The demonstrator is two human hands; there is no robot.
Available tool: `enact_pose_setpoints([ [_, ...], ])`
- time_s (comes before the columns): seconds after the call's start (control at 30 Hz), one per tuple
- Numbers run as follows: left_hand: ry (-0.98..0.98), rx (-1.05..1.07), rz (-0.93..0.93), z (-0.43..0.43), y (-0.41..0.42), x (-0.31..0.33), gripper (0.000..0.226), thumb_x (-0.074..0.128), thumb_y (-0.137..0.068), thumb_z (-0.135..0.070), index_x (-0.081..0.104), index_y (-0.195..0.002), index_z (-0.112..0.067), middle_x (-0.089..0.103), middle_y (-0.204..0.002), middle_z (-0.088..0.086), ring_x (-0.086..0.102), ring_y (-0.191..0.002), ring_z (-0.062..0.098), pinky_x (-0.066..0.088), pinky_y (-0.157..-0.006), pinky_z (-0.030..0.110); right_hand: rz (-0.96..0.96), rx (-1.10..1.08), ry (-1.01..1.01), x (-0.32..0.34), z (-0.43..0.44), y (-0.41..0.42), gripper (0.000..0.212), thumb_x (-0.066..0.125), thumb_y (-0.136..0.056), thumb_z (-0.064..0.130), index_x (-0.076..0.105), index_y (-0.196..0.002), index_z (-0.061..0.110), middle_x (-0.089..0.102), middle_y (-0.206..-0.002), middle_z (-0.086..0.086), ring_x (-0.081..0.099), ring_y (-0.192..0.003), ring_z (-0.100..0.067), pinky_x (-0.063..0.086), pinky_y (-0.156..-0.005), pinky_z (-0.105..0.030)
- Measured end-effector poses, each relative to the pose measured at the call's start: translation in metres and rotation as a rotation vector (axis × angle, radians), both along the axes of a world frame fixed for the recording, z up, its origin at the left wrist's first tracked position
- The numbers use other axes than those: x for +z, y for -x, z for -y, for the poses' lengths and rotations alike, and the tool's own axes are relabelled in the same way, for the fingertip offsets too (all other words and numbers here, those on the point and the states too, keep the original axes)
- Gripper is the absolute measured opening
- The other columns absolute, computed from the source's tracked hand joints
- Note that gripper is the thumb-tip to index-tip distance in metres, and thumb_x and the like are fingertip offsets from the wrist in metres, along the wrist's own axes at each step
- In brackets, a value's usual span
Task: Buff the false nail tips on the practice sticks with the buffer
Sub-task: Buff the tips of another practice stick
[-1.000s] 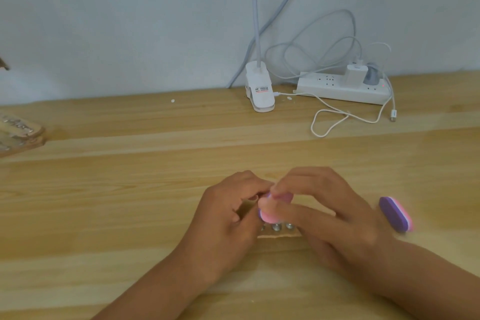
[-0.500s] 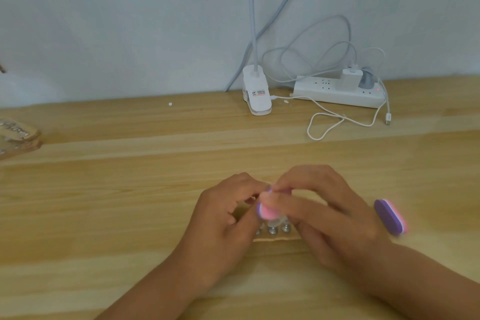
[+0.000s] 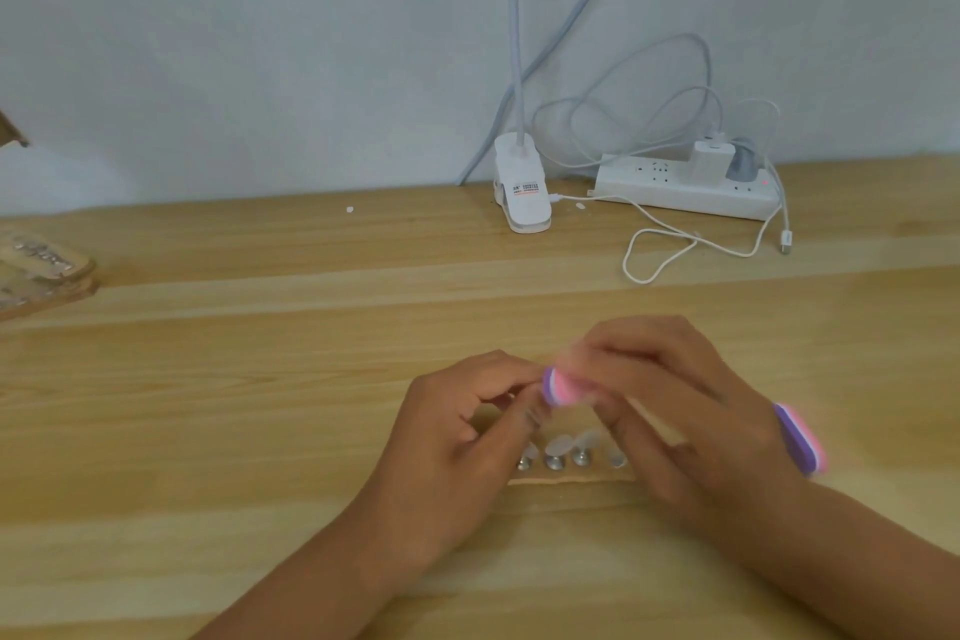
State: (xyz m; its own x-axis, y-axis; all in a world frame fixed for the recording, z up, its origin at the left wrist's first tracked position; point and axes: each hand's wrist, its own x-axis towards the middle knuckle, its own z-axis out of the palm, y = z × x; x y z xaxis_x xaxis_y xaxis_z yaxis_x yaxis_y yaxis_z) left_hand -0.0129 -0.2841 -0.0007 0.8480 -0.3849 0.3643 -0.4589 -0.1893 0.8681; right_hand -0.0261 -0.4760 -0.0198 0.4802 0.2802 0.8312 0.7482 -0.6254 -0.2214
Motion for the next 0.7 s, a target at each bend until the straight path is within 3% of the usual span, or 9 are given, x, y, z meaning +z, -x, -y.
enact_pose_setpoints([
  [0.1, 0.005, 0.009, -0.003, -0.001, -0.002, -0.002, 0.018, 0.061, -0.09, -0.031, 0.075, -0.092, -0.02, 0.068, -0.076, -0.01, 0.064, -0.07, 0.007, 0.047, -0.062, 0.016, 0.019, -0.012, 0.079, -0.002, 0.0, 0.0, 0.032, 0.063, -0.088, -0.01, 0.072, -0.114, 0.008, 0.063, -0.112, -0.004, 0.061, -0.102, -0.018, 0.044, -0.092, -0.023],
  [0.23, 0.059, 0.002, -0.063, -0.002, -0.002, -0.002, 0.018, 0.058, -0.091, -0.022, 0.075, -0.086, -0.021, 0.071, -0.077, -0.009, 0.066, -0.074, 0.005, 0.047, -0.064, 0.014, -0.003, -0.174, -0.045, 0.005, 0.01, -0.007, 0.023, 0.067, -0.088, -0.005, 0.073, -0.107, 0.006, 0.066, -0.104, -0.009, 0.065, -0.094, -0.023, 0.048, -0.089, -0.022],
  [0.37, 0.088, -0.045, -0.086, -0.002, -0.003, -0.001, 0.02, 0.056, -0.093, -0.018, 0.076, -0.094, -0.02, 0.073, -0.079, -0.003, 0.067, -0.071, 0.014, 0.05, -0.06, 0.018, 0.039, -0.005, 0.017, 0.002, -0.004, 0.006, 0.032, 0.063, -0.09, -0.005, 0.07, -0.116, 0.013, 0.063, -0.109, -0.004, 0.062, -0.101, -0.019, 0.047, -0.091, -0.024],
  [0.57, 0.13, -0.057, -0.142, -0.003, -0.004, -0.002, 0.021, 0.054, -0.094, -0.023, 0.073, -0.086, -0.018, 0.072, -0.079, 0.004, 0.069, -0.076, 0.026, 0.054, -0.065, 0.033, 0.025, -0.055, -0.03, 0.005, 0.004, 0.001, 0.027, 0.062, -0.091, -0.001, 0.067, -0.114, 0.011, 0.061, -0.107, -0.003, 0.06, -0.1, -0.017, 0.048, -0.089, -0.025],
  [0.7, 0.131, -0.108, -0.136, -0.003, -0.003, -0.002, 0.02, 0.055, -0.095, -0.021, 0.075, -0.091, -0.019, 0.073, -0.081, 0.001, 0.069, -0.074, 0.016, 0.052, -0.064, 0.023, 0.026, 0.029, 0.027, 0.0, -0.002, 0.005, 0.031, 0.061, -0.092, -0.003, 0.063, -0.12, 0.011, 0.059, -0.114, -0.003, 0.06, -0.103, -0.019, 0.048, -0.09, -0.028],
])
